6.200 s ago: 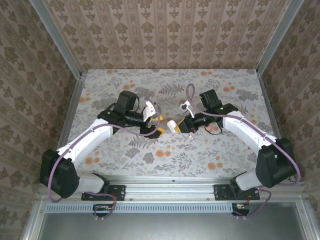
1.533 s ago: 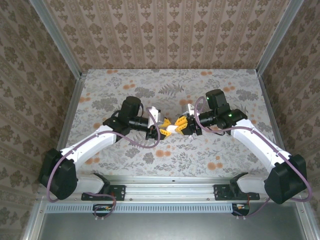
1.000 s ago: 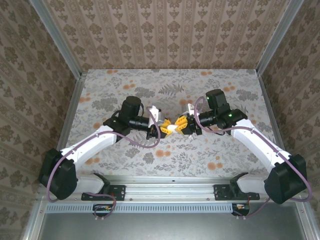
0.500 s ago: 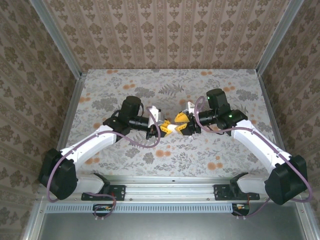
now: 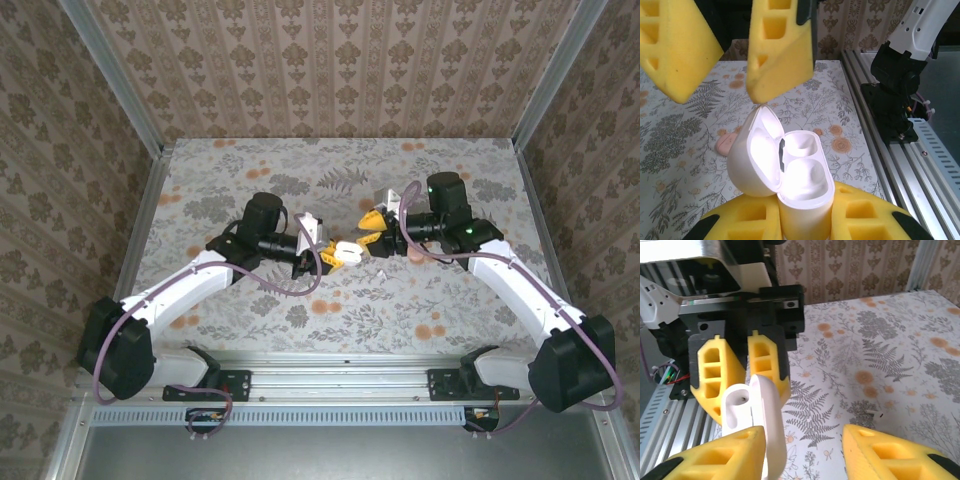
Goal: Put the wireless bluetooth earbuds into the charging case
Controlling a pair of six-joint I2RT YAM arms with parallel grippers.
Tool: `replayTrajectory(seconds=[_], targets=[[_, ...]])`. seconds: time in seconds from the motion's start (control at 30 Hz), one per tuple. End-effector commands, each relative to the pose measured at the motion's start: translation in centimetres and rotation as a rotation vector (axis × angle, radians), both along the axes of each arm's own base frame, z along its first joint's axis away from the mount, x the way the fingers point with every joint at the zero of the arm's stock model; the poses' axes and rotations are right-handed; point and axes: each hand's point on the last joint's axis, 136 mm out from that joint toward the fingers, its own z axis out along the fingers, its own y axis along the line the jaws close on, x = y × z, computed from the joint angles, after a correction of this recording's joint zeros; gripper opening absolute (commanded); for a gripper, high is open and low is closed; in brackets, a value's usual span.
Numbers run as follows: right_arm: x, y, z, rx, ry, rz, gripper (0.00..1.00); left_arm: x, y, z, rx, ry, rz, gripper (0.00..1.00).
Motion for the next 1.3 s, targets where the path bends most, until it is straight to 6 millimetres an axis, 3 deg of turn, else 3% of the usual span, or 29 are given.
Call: replayTrajectory(seconds=[0.0,0.3,0.57,0.8,1.03,1.27], targets=[[0.1,-0.2,0.4,0.008,-0.005,-0.023,0.45,-0.7,0.2,1.8,-0.058,-0.049,-0.030,0.14],[-0.3,-0.4,1.8,0.020,-0.032,-0.030,0.46,0.5,0.8,1.2,-0.089,-0.016,0.030,0.12],[0.8,0.2,0.9,-0.035,0.091,-0.109,0.44,3.8,3.1,-0.2,-0.129,0.039,0.253,0.12],[4.5,0.9,-1.3,-0.089,0.258,-0.289,0.42,6.5,6.5,-2.1,-0.148,0.052,0.479,0.10],[6.9,2.9,-6.1,-0.216,0.478,-0.410,0.41,10.1,11.4,-4.5,-0.161,0.131,0.738,0.09],[9.5,5.1,-9.0,-0.203,0.770,-0.624,0.41,12.3,15.5,-5.7,-0.151,0.178,0.945,0.08]])
